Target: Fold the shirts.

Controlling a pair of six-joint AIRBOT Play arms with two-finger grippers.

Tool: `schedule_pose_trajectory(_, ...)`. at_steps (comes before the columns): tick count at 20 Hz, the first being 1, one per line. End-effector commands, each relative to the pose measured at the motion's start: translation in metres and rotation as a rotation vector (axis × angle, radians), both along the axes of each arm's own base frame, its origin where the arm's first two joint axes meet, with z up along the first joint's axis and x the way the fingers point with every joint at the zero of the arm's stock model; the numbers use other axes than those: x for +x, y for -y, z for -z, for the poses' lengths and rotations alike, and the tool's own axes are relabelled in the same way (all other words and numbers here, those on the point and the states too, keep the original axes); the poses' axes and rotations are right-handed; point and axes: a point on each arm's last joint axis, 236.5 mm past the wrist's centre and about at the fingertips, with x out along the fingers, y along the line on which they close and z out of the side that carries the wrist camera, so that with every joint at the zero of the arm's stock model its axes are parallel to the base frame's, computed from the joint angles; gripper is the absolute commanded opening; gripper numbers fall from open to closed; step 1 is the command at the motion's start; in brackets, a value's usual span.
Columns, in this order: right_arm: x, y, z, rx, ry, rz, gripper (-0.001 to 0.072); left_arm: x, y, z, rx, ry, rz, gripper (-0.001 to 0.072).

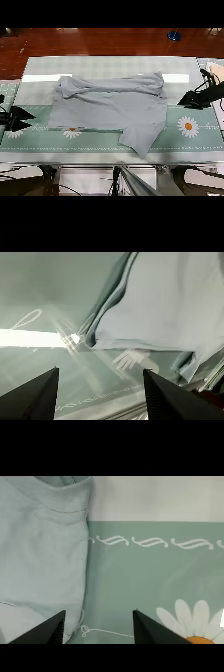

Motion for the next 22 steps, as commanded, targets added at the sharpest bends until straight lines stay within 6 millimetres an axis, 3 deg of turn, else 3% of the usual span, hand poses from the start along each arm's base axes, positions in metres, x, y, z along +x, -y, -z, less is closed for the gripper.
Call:
schedule_pose_trajectory(1,-0.010,-0.013,0.015,0.062,-0.020,0.022,0.0516,-0.002,0.013,0.019,0.020,-0.049,0.084,0.0604)
schedule_pose_trajectory(11,-0.006,-0.026,0.009,0.125,-0.008,0.038,0.0516,0.016,0.056,0.064,0.034,-0.125,0.186,0.0601)
schedule_pose_trajectory(13,-0.006,-0.027,0.009,0.128,-0.007,0.039,0.0516,0.011,0.055,0.068,0.064,-0.151,0.211,0.0584)
schedule_pose_trajectory(15,-0.006,-0.028,0.008,0.134,-0.007,0.041,0.0516,0.010,0.054,0.069,0.067,-0.177,0.184,0.0495)
schedule_pose_trajectory(18,-0.007,-0.029,0.004,0.134,-0.003,0.037,0.0516,0.008,0.052,0.070,0.077,-0.228,0.143,0.0427)
schedule_pose_trajectory(22,-0.005,-0.027,-0.013,0.110,0.053,0.034,0.0515,0.006,0.053,0.069,0.072,-0.259,0.114,0.0427)
